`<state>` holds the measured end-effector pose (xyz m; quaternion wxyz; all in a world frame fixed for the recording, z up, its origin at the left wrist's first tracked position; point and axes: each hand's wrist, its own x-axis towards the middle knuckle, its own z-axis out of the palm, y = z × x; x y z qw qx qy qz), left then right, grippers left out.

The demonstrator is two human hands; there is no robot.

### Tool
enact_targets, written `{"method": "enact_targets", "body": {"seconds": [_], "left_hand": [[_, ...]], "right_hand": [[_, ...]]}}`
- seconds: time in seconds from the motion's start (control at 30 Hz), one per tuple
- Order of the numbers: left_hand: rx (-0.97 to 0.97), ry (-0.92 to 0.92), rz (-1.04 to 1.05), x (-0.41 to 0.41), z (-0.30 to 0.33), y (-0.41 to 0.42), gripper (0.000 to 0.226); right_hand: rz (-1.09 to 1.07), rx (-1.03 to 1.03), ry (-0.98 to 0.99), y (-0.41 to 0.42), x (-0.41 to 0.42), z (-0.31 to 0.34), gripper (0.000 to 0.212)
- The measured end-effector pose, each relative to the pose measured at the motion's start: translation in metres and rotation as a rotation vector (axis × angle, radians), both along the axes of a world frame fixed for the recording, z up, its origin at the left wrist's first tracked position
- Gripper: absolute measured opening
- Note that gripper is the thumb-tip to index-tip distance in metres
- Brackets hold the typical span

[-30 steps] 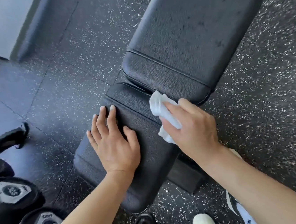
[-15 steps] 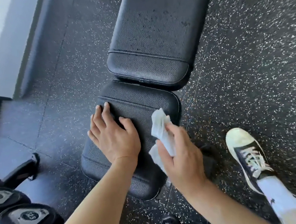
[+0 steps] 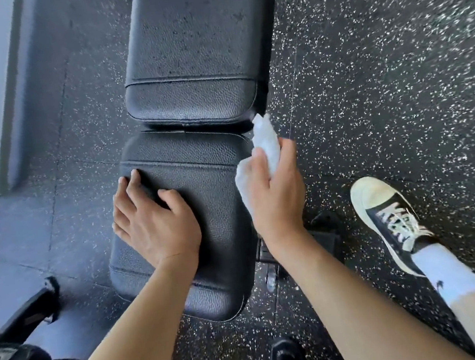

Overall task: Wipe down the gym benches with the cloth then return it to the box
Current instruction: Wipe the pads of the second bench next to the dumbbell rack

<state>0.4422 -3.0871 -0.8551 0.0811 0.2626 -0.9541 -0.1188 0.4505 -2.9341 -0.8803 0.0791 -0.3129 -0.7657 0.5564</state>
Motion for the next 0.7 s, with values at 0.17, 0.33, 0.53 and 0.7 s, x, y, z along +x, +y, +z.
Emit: {"method": "enact_targets", "body": {"seconds": [0.17, 0.33, 0.53, 0.7], "left_hand": [[0.004, 0.0, -0.007, 0.0, 0.002, 0.001, 0.062], [-0.009, -0.002, -0.012, 0.0, 0.004, 0.002, 0.062], [-0.016, 0.008, -0.011, -0.001, 0.0, 0.0, 0.06], [-0.008, 0.007, -0.006, 0.0, -0.001, -0.001, 0.058]], "right_hand": [[0.081, -0.195, -0.02, -0.042, 0.11, 0.004, 0.011], [0.098, -0.228, -0.199, -0.065, 0.158, 0.007, 0.018], [-0.018, -0.08, 0.015, -0.027, 0.056, -0.002, 0.015], [-0.033, 0.046, 0.019, -0.004, -0.008, -0.004, 0.018]]}}
